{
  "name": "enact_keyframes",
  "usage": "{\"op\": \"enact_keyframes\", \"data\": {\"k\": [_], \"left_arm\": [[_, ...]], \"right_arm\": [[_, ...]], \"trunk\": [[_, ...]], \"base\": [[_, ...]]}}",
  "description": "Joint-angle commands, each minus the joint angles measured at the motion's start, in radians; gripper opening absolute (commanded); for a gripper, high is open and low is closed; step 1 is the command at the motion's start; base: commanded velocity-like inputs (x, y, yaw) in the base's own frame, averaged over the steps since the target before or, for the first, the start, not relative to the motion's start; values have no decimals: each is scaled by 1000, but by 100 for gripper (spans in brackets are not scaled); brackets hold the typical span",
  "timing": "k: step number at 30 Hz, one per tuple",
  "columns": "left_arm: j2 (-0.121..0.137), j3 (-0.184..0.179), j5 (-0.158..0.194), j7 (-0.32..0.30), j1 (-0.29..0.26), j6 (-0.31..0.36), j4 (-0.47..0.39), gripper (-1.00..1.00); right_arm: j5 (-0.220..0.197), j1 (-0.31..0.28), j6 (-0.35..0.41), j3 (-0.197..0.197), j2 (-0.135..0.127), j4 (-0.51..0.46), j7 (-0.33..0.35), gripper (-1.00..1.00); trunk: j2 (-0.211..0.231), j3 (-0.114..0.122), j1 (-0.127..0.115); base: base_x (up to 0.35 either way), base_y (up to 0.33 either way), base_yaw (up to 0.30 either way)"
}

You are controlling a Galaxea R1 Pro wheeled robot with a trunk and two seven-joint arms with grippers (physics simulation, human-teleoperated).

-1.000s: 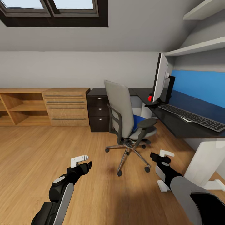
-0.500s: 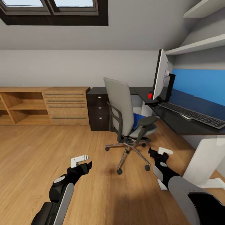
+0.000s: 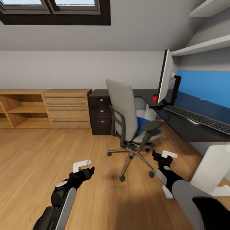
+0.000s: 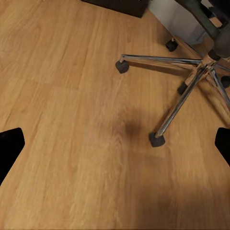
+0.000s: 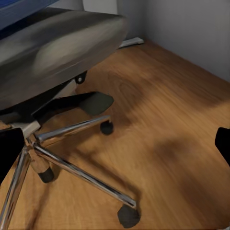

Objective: In the bedroom, organize the workspace by keeping the computer under the desk, ensuring the monitor is on the desk, placing the keyboard on the desk next to the monitor, placing the mouse on the desk next to the keyboard, moving the folder from the swivel chair onto the desk next to the mouse, stacking the notebook on top of the folder with the pen on top of the notebook, and positioning the swivel chair next to the desk.

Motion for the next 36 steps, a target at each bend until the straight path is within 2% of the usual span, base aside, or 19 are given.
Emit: {"op": "enact_keyframes", "data": {"k": [1, 17, 23, 36], "left_arm": [[0, -1, 10, 9, -1, 3, -1, 100], [0, -1, 9, 9, -1, 3, 11, 100], [0, -1, 10, 9, -1, 3, 11, 100], [0, -1, 10, 9, -1, 3, 11, 100]], "right_arm": [[-6, -1, -4, 2, 0, 1, 0, 100], [-6, -1, -5, 2, -1, 3, -1, 100], [-6, -1, -35, 3, 1, 8, -1, 100], [-6, -1, -49, 6, 10, 11, -2, 100]], "trunk": [[0, -1, 0], [0, -1, 0], [0, -1, 0], [0, -1, 0]], "base": [[282, 0, 0], [230, -99, 0], [86, -49, 37], [4, -2, 243]]}}
